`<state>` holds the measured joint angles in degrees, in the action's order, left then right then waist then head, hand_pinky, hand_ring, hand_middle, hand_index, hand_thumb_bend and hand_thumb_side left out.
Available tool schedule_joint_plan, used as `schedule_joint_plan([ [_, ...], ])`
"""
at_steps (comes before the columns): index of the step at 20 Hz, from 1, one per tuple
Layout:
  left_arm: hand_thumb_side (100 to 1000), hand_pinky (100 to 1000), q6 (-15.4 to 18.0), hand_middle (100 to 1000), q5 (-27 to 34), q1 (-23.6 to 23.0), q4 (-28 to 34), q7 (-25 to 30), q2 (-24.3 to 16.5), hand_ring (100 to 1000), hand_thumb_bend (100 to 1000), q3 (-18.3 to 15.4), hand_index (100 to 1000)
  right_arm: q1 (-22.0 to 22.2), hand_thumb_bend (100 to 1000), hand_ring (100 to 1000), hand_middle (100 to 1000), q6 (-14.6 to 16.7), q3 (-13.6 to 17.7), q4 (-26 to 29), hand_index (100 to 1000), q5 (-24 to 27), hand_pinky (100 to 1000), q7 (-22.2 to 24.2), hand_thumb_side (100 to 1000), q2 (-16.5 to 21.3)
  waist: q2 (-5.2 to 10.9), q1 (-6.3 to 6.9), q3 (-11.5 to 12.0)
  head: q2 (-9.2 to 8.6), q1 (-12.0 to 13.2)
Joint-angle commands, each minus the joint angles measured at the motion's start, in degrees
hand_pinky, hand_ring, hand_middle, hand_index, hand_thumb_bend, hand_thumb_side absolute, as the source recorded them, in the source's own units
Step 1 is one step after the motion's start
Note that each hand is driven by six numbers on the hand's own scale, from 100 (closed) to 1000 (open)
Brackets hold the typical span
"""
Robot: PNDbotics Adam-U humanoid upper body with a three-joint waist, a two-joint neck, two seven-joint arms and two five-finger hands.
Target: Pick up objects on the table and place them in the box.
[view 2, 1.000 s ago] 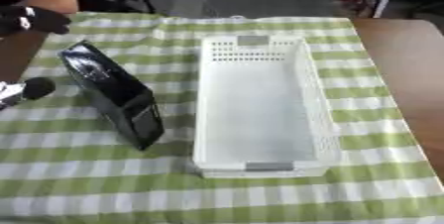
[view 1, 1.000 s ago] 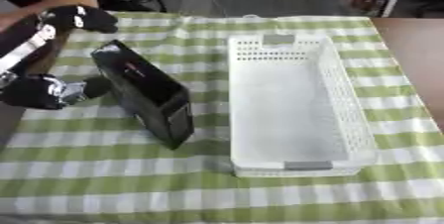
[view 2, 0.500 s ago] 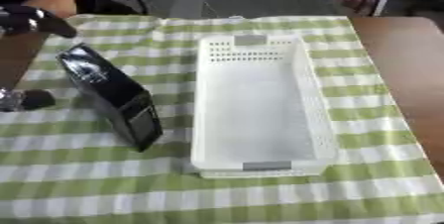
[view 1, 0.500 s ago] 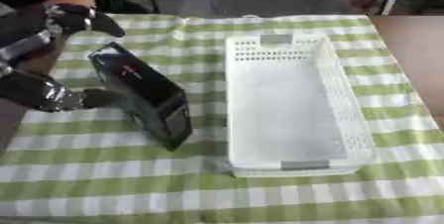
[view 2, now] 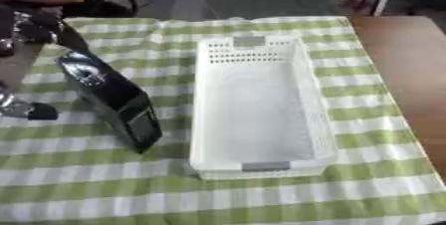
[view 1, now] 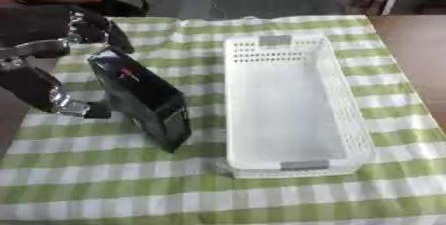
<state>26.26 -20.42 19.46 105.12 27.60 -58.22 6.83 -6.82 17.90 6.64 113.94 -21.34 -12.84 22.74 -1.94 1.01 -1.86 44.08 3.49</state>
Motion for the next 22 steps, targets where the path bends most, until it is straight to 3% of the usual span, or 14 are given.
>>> schedule_joint_plan([
  [1,762,877,0.7,768,0.0,2.6,-0.9,1.7,-1.8,786,770,1.1,872,-0.3,107,833,802,0.1,0.0,0.7,813,0.2,793,0.3,600,1.3,0.55,0.12,-0.1,0.04,-0.1],
  [11,750,884,3.1,774,0.8,12.2,-6.1,6.7,0.8,795,803,5.7,884,-0.2,105,833,802,0.1,-0.2,0.7,813,0.4,793,0.6,599,1.4,0.79,0.1,-0.2,0.04,0.3],
  [22,753,883,4.9,775,0.4,15.9,-9.1,10.3,3.1,795,806,9.3,883,-0.1,103,834,803,0.2,-0.2,0.7,813,0.5,794,0.7,598,1.4,0.71,0.1,-0.4,0.04,0.3],
])
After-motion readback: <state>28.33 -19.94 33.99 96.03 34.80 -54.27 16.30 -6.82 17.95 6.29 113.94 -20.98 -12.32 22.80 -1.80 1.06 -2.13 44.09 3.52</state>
